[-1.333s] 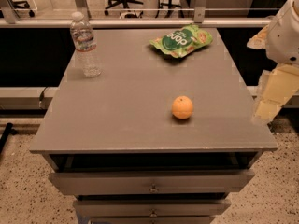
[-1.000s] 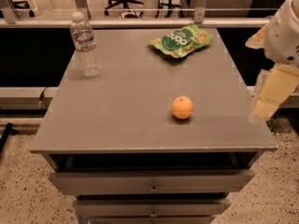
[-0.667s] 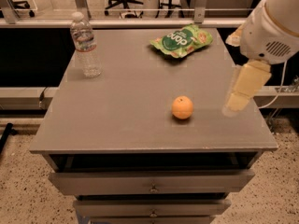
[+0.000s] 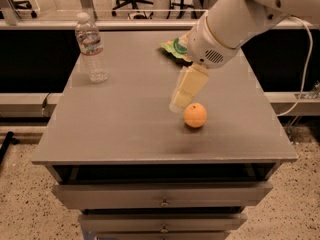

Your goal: Pick water bottle

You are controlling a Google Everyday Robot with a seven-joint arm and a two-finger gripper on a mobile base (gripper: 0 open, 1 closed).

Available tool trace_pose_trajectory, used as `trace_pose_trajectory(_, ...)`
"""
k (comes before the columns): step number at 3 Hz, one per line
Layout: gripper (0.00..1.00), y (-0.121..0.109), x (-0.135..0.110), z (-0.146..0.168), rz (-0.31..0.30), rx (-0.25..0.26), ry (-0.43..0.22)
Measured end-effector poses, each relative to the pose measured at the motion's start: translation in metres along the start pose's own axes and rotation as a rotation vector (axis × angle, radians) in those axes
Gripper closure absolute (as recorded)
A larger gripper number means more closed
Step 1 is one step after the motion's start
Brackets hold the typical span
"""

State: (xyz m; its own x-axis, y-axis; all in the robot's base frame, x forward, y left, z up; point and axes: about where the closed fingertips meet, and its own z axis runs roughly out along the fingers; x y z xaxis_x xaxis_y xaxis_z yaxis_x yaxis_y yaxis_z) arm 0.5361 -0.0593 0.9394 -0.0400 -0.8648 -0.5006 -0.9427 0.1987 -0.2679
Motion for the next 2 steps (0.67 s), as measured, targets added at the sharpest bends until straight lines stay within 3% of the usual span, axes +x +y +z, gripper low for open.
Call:
trace_pose_trajectory(1,0.0,0.0,-0.003,0.001,-0.008,0.002,-0.012)
trace_pose_trajectory(2,0.0,-0.011,-0.022,0.024,-0.038,0.007,-0.066)
